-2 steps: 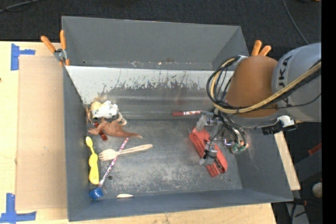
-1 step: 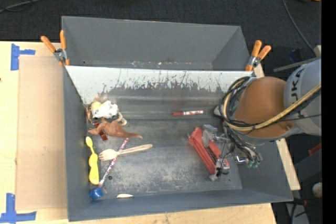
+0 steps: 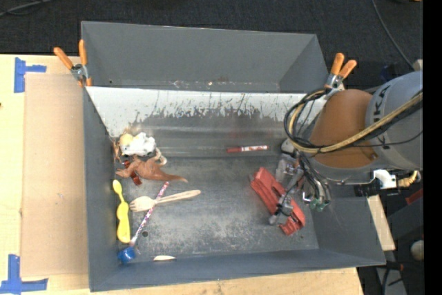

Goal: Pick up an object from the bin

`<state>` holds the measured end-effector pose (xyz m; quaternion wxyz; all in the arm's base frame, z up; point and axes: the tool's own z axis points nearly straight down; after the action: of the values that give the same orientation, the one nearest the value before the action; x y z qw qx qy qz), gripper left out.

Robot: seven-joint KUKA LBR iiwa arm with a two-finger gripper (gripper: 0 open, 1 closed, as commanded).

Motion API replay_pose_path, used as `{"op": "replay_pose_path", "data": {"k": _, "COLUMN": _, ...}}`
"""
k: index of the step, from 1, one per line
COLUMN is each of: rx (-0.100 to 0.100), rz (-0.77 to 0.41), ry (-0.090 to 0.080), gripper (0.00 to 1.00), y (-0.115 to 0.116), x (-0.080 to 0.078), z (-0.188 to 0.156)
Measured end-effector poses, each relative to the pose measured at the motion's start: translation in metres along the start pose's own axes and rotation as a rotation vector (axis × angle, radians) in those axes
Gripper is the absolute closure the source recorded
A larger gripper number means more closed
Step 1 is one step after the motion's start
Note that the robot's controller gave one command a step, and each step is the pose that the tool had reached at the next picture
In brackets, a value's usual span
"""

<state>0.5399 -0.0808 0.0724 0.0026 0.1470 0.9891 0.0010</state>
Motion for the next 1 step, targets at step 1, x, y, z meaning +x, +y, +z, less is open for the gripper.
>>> {"op": "replay_pose_path", "data": {"k": 1, "rx": -0.001, "rz": -0.177, "ry": -0.003, "gripper": 0.00, "y": -0.0182, "x": 0.0304, "z": 0.0024}}
